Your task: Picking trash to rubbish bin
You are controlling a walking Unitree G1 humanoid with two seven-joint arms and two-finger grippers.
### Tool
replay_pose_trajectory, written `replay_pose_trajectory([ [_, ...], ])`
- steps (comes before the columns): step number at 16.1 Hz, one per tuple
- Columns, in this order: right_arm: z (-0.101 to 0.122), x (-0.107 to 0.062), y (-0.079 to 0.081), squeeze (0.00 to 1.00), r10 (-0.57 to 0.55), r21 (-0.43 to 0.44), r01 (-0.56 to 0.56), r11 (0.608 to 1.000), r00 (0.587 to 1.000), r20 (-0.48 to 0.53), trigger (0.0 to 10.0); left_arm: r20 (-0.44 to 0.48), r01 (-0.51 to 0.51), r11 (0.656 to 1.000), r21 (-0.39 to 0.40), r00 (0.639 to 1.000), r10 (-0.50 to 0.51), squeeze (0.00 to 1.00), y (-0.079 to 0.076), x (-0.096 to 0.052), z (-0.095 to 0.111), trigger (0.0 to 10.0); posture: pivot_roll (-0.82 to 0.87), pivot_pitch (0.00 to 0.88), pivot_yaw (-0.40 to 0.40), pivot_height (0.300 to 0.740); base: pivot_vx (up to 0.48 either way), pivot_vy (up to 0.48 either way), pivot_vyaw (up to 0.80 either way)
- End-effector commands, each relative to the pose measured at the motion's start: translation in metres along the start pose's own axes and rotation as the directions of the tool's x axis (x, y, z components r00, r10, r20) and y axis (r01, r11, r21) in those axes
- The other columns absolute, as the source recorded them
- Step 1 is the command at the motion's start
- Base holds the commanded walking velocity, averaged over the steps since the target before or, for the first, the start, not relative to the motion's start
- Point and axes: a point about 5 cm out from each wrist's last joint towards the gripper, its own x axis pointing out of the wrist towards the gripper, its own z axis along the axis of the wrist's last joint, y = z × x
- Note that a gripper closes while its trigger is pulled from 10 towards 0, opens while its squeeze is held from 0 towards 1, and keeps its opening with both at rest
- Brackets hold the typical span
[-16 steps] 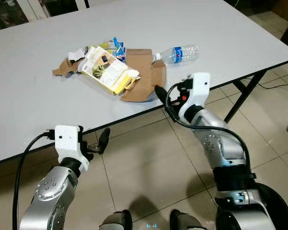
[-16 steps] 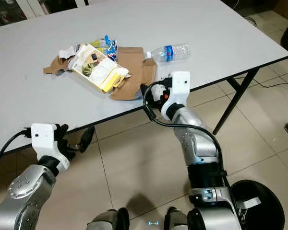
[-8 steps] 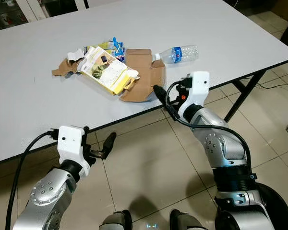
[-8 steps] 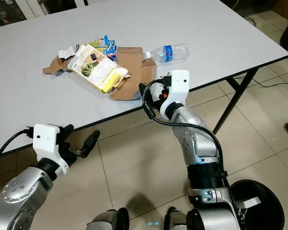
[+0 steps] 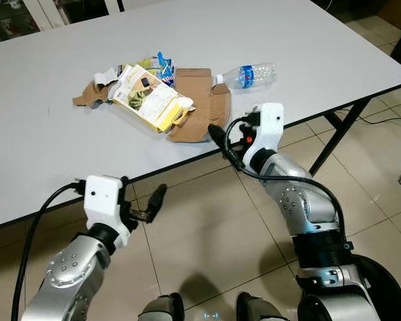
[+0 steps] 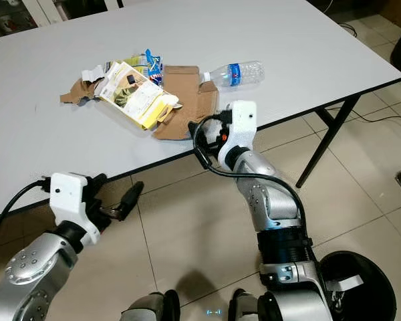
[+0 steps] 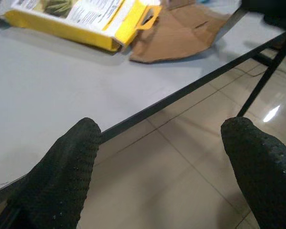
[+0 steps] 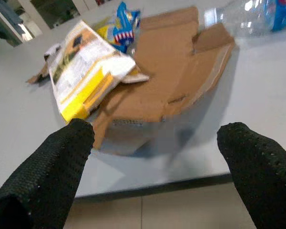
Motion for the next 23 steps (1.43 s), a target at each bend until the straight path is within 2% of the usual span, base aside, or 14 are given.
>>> replay_pose_trajectory([
  [1, -0.005, 0.004, 0.006, 0.00, 0.018, -0.002, -0.018, 1.000, 1.000, -0.019, 10.0, -0.013, 0.006, 1.000, -0.010, 1.000, -0.006, 0.00, -0.002, -0.003, -0.001, 10.0, 0.04, 0.211, 0.072, 0.740, 0.000, 0.000, 0.00],
  [5, -0.018, 0.014, 0.008, 0.00, 0.029, 0.028, -0.027, 0.999, 0.997, -0.065, 10.0, -0.013, 0.001, 1.000, -0.005, 1.000, -0.001, 0.00, -0.001, -0.007, 0.001, 10.0, 0.06, 0.222, 0.080, 0.740, 0.000, 0.000, 0.00],
  [16, -0.021, 0.032, 0.023, 0.00, 0.062, 0.032, -0.061, 0.998, 0.997, -0.036, 10.0, -0.032, 0.003, 1.000, -0.010, 0.999, -0.003, 0.00, -0.004, -0.013, 0.001, 10.0, 0.09, 0.243, 0.098, 0.740, 0.000, 0.000, 0.00],
  [22, -0.030, 0.042, 0.034, 0.00, 0.086, 0.044, -0.085, 0.995, 0.996, -0.029, 10.0, -0.045, 0.006, 1.000, -0.015, 0.999, -0.007, 0.00, -0.008, -0.016, -0.001, 10.0, 0.11, 0.254, 0.106, 0.740, 0.000, 0.000, 0.00],
  [23, -0.032, 0.043, 0.036, 0.00, 0.100, 0.056, -0.098, 0.994, 0.995, -0.018, 2.5, -0.047, 0.006, 1.000, -0.016, 0.999, -0.007, 0.00, -0.008, -0.017, -0.001, 10.0, 0.12, 0.258, 0.110, 0.740, 0.000, 0.000, 0.00],
])
